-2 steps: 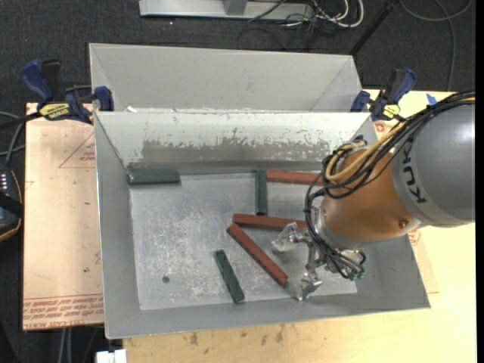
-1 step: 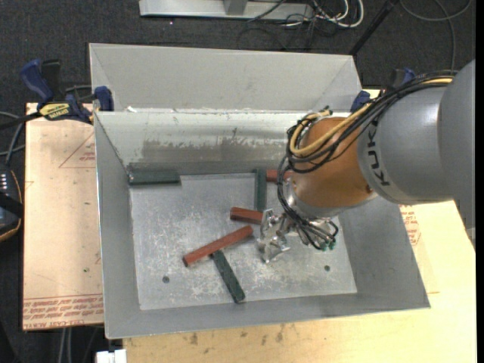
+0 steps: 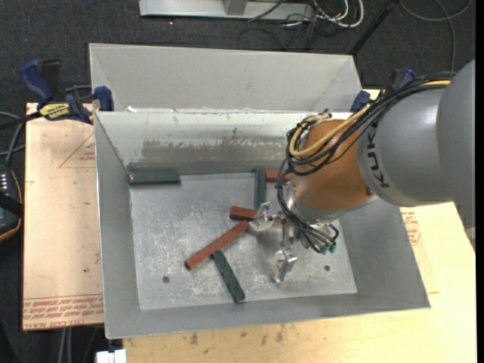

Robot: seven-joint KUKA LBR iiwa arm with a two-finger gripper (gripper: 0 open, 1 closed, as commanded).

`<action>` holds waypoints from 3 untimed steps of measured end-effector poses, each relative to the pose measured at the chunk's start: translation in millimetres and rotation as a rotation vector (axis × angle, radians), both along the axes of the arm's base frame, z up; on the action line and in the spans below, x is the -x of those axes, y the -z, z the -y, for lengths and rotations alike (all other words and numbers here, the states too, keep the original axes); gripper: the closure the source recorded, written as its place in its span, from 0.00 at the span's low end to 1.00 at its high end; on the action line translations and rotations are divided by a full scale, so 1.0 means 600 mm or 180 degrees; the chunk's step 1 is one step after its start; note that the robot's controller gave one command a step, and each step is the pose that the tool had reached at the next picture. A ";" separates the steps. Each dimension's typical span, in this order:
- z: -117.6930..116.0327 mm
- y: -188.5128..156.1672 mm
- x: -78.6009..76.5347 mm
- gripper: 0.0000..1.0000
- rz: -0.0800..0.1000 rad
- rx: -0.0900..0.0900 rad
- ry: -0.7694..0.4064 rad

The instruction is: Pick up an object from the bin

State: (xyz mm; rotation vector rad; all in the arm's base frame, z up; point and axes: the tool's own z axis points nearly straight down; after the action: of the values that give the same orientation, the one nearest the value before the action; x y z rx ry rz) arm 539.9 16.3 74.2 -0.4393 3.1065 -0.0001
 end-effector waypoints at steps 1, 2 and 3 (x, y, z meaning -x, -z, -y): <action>0.000 0.000 0.000 0.00 0.0002 0.0000 0.0000; -0.042 0.004 -0.042 0.00 -0.0157 0.0016 0.0220; -0.144 -0.011 -0.125 1.00 0.0034 -0.0013 -0.0175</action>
Offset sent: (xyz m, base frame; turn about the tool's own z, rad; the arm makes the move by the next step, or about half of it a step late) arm 0.0709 0.0546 0.0021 0.1437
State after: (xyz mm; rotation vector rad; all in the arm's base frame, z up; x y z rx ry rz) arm 615.2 102.4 81.1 -0.5225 3.0822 0.0043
